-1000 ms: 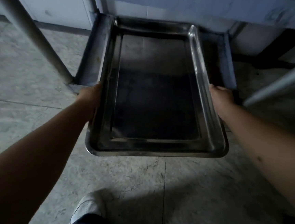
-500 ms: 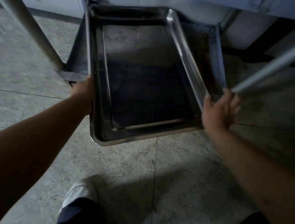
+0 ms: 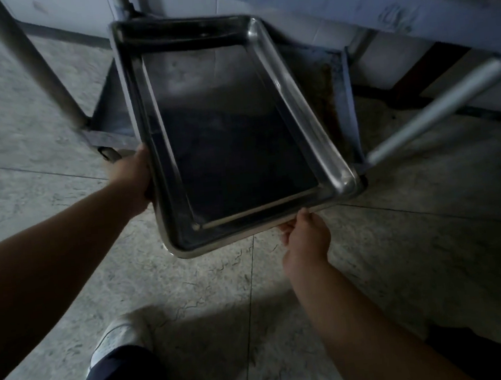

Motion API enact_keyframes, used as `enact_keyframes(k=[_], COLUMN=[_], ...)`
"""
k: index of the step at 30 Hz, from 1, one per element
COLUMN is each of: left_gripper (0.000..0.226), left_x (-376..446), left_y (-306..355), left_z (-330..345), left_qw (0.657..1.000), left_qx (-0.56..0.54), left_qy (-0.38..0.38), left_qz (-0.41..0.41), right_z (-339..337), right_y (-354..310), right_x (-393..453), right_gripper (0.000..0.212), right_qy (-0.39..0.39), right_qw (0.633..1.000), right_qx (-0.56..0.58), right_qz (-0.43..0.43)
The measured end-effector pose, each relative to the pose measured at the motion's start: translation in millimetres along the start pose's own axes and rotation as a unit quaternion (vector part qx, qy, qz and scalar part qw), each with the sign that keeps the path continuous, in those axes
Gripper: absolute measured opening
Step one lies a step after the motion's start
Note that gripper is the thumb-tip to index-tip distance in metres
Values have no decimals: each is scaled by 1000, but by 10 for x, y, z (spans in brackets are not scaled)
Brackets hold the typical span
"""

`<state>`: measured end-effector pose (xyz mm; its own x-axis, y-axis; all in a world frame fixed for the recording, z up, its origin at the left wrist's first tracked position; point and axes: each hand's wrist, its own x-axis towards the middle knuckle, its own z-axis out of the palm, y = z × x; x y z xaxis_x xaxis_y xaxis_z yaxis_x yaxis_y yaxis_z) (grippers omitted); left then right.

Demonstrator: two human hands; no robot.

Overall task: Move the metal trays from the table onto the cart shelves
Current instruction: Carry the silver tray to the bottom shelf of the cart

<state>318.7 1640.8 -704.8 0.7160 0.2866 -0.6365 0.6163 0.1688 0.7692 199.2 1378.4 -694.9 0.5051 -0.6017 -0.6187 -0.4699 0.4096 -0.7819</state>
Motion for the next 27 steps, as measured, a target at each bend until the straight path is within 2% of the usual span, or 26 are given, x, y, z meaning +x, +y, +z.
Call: enact_keyframes(k=[5,11,13,16,18,19,21,23,25,26,27], left_gripper=[41,41,33,24,21,20,20,23,32,38,42], left_x=[-168,-503,-564,-561,-536,-539,-564,-552,-543,-526,-487], left_y=[-221,-383,-342,-291,-296,-295,-276,-230,-163,-137,-108], left_z=[84,237,344,472,552,608,738,866,940,942,928], left_qw=[997,979,979,981,982,982,983,982,969,944,895], left_qx=[23,33,26,13,6,2,-14,-12,91,205,323], left_qy=[-75,-200,-200,-191,-190,-188,-184,-191,-228,-248,-244], left_qz=[-9,-6,-5,-12,-9,-3,6,4,19,79,187], right_z=[-182,-100,-35,-29,-149,-230,-330,-331,-284,-266,-251], right_y=[-110,-860,-1022,-907,-668,-512,-256,-198,-326,-416,-506], right_x=[386,1289,1434,1267,970,820,531,450,565,655,747], right_gripper=[25,27,23,16,33,40,44,40,34,31,28], right_qy=[16,-19,-12,-8,3,-6,-72,-107,-58,-27,-1], right_qw=[999,994,992,992,975,960,939,952,966,970,971], right_qx=[13,-93,-110,-119,-211,-264,-316,-274,-240,-224,-212], right_qz=[-36,-45,-54,-43,-65,-95,-114,-85,-82,-93,-111])
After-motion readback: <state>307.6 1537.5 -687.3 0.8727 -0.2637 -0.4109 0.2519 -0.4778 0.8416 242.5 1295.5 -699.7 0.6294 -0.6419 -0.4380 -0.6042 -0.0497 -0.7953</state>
